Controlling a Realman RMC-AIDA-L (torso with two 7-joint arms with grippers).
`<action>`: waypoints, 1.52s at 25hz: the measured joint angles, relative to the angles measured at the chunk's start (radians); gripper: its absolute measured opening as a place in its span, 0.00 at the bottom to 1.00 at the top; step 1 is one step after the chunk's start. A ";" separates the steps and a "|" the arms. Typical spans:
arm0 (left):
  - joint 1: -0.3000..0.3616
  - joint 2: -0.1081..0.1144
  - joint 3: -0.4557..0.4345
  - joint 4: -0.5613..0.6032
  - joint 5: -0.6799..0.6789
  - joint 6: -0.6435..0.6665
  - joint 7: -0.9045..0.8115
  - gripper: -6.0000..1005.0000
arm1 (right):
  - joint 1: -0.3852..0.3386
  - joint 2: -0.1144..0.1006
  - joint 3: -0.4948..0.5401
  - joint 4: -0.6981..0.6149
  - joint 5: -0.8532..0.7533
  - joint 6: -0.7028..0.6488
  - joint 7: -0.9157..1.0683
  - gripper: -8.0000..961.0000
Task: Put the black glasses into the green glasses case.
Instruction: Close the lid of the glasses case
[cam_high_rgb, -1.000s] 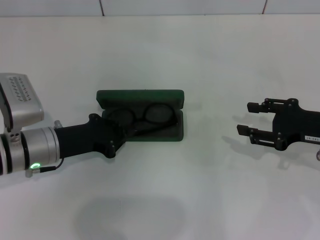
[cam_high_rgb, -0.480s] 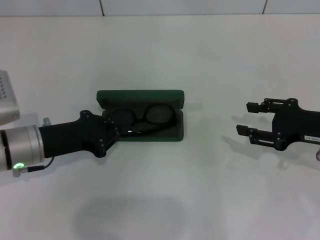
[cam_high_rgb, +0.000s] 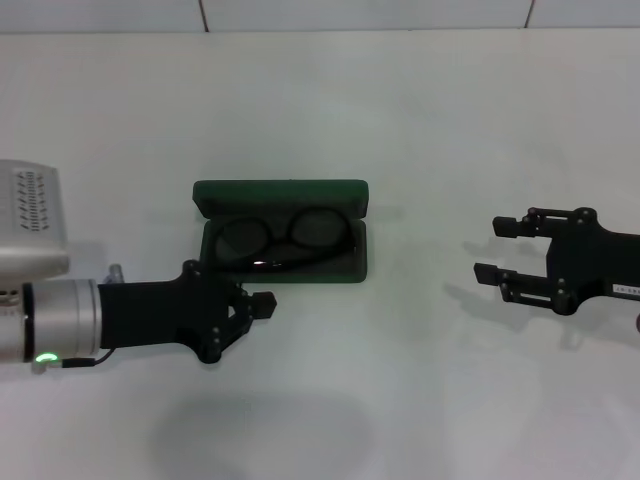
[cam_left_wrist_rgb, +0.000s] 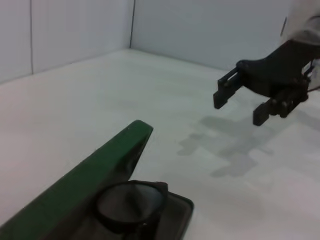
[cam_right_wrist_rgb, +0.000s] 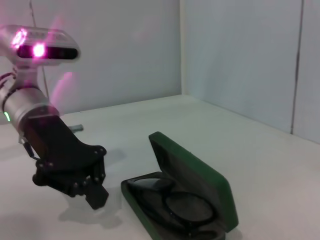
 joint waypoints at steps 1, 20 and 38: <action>-0.002 -0.004 -0.002 0.000 0.004 -0.007 0.000 0.06 | -0.002 0.000 0.000 0.000 0.001 -0.001 -0.003 0.63; 0.011 0.021 -0.106 0.075 -0.026 -0.016 -0.164 0.06 | -0.005 0.002 0.003 0.008 0.004 -0.007 -0.006 0.63; -0.010 -0.001 -0.225 0.188 -0.021 -0.003 -0.589 0.07 | 0.003 0.006 0.025 0.033 0.005 -0.001 -0.008 0.63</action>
